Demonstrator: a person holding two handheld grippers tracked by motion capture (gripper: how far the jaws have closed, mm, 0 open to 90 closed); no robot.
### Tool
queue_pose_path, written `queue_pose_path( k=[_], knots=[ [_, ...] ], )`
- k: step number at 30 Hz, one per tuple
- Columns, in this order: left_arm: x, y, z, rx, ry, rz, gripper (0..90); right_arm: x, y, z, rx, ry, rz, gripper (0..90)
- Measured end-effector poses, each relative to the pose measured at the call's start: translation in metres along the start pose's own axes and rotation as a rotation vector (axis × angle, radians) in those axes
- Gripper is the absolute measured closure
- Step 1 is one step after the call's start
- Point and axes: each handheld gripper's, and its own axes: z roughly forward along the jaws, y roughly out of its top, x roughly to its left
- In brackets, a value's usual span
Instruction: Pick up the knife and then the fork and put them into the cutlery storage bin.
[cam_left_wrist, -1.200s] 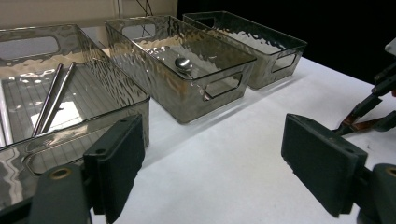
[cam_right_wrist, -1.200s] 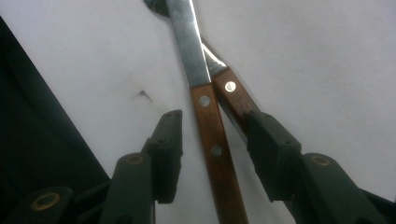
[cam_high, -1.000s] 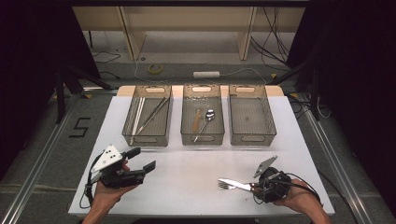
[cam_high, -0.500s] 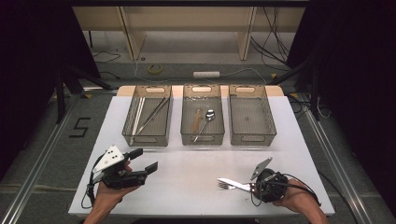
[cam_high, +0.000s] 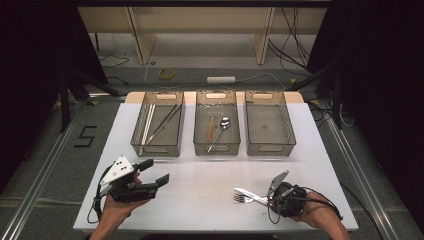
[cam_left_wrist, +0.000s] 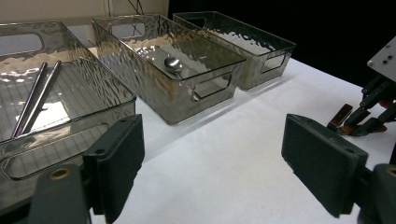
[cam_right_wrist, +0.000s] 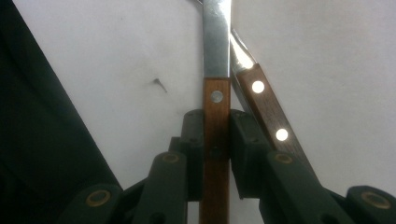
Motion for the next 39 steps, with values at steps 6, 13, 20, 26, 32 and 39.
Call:
queue_pose_path(
  k=[6,13,20,26,32,39],
  knots=[
    [0.0,0.0,0.0,0.002,0.001,-0.002,20.7,-0.003,-0.002,-0.003,-0.034,0.014,0.028,77.4],
    [0.001,0.0,0.0,-0.002,0.004,-0.006,20.5,-0.01,-0.006,-0.015,-0.129,0.057,0.083,77.5],
    [0.001,0.0,0.0,-0.002,0.006,-0.009,20.1,-0.025,-0.006,-0.022,-0.217,0.08,0.137,77.4],
    [0.002,0.0,0.001,0.0,0.005,-0.009,19.9,-0.037,0.003,-0.026,-0.235,0.057,0.137,77.5],
    [0.002,0.0,0.0,-0.005,0.011,-0.014,19.9,-0.054,0.017,-0.041,-0.296,0.045,0.167,77.5],
    [0.002,0.0,0.0,-0.011,0.014,-0.016,19.7,-0.08,0.034,-0.059,-0.387,0.018,0.236,77.5]
  ],
)
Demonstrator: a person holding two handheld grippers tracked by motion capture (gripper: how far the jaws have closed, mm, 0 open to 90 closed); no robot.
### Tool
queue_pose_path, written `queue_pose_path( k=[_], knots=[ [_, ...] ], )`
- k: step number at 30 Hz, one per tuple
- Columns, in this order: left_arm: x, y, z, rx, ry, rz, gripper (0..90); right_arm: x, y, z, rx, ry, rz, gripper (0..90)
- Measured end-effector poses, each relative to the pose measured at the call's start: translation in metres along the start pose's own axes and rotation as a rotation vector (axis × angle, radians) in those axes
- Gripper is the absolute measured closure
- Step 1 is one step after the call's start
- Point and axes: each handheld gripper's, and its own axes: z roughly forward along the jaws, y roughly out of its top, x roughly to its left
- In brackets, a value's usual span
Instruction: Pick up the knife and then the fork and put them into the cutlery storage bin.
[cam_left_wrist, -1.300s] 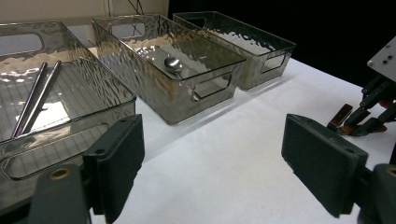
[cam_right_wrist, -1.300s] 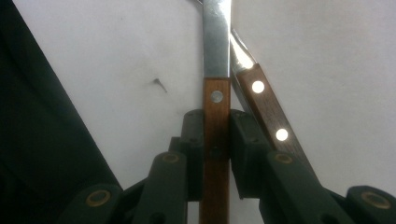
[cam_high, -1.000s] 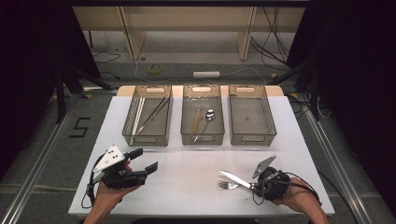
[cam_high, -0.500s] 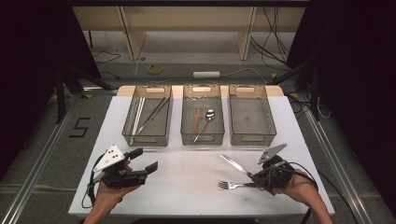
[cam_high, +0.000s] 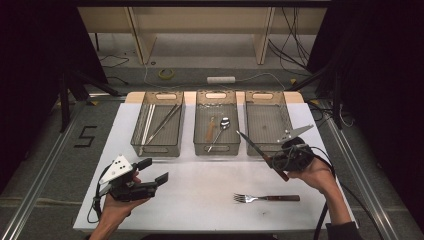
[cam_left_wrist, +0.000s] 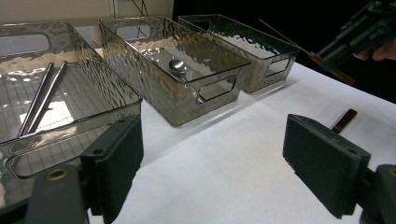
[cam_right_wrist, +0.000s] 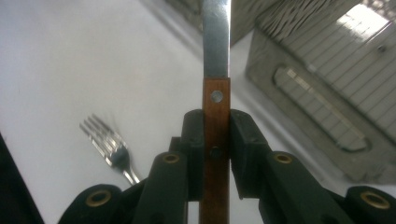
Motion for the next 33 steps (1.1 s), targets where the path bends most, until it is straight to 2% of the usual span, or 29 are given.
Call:
queue_pose_path(
  k=[7,15,20,33],
  knots=[
    [0.0,0.0,0.0,0.002,0.0,0.002,19.6,-0.015,0.02,-0.001,-0.041,-0.027,0.053,77.5],
    [-0.001,0.0,0.001,0.002,0.003,0.001,19.6,-0.029,0.04,-0.003,-0.07,-0.053,0.078,77.4],
    [-0.001,0.0,0.001,0.005,-0.001,0.004,19.6,-0.038,0.055,0.002,-0.061,-0.066,0.091,77.5],
    [-0.001,0.0,0.001,0.004,-0.001,0.005,19.6,-0.062,0.078,0.015,-0.058,-0.128,0.18,77.4]
  ],
)
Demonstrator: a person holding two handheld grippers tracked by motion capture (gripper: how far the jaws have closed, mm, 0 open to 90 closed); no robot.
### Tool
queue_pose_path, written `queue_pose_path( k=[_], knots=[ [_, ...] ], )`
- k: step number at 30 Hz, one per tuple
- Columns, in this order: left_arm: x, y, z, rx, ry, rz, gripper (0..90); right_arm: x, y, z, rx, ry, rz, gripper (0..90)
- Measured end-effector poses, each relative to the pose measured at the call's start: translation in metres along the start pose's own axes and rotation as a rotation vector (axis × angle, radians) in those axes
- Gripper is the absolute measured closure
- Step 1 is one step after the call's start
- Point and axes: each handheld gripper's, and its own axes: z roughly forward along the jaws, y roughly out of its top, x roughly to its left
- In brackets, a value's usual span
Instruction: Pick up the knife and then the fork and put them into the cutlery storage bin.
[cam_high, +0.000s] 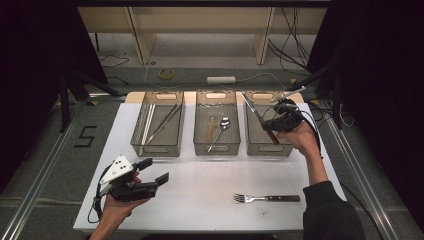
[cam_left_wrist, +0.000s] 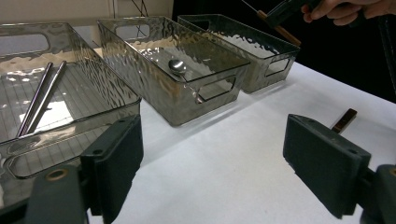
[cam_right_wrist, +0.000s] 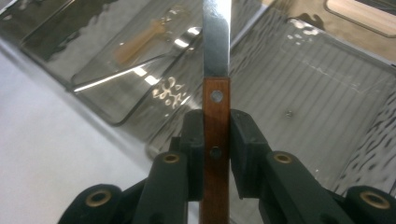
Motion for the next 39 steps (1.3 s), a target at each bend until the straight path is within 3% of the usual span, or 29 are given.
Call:
queue_pose_path(
  k=[8,15,29,34,37,39],
  knots=[
    [0.0,0.0,0.0,-0.006,0.002,-0.007,19.6,-0.014,0.005,0.011,-0.003,-0.051,0.078,77.4],
    [0.0,0.0,0.0,-0.002,-0.003,-0.007,19.5,-0.021,0.004,0.022,0.0,-0.074,0.114,77.4],
    [0.0,0.0,0.0,0.005,-0.005,-0.005,19.5,-0.021,0.0,0.041,0.037,-0.105,0.177,77.3],
    [0.0,0.0,0.0,0.003,-0.009,-0.006,19.5,-0.022,-0.001,0.048,0.062,-0.142,0.196,77.1],
    [0.0,0.0,0.001,0.003,-0.008,-0.008,19.3,-0.024,-0.002,0.052,0.072,-0.132,0.238,73.9],
    [0.0,0.0,0.0,0.004,-0.006,-0.005,19.3,-0.024,-0.002,0.053,0.062,-0.105,0.226,67.5]
  ],
)
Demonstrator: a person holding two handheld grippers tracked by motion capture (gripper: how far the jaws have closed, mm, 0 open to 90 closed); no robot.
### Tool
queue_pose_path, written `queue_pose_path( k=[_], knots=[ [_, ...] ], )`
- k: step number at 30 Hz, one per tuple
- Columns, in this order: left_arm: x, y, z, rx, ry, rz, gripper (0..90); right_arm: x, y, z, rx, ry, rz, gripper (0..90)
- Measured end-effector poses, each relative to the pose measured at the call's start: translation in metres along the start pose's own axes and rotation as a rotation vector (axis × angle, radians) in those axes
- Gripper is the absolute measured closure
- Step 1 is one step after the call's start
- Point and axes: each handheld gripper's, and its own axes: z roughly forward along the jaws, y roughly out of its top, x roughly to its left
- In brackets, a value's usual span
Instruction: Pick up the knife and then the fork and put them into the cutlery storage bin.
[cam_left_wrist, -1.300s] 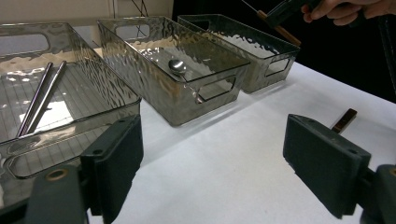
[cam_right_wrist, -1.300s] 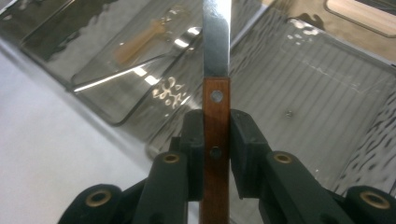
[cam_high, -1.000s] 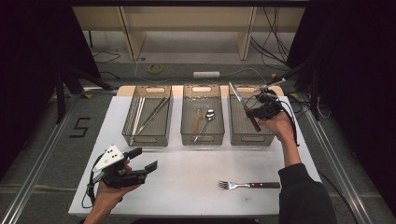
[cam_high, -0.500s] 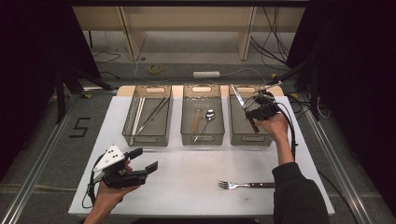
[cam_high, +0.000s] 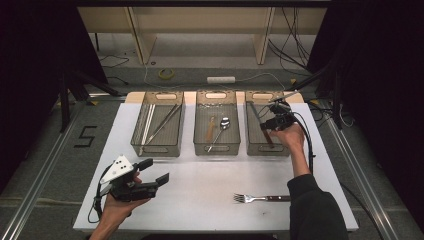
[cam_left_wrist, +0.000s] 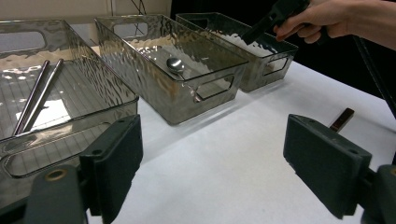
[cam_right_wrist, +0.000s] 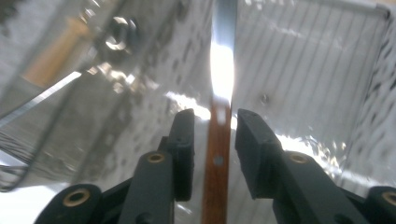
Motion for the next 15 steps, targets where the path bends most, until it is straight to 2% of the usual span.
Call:
queue_pose_path(
  k=[3,7,15],
  knots=[
    [0.0,0.0,0.0,-0.002,0.005,0.0,19.3,0.0,0.001,-0.008,-0.042,0.05,0.007,60.5],
    [0.0,0.0,0.0,-0.002,0.005,-0.001,19.3,0.006,-0.001,-0.018,-0.045,0.059,-0.067,52.4],
    [0.002,0.0,-0.001,-0.007,0.008,-0.009,19.3,0.021,-0.017,-0.046,-0.063,0.169,-0.201,39.7]
  ],
)
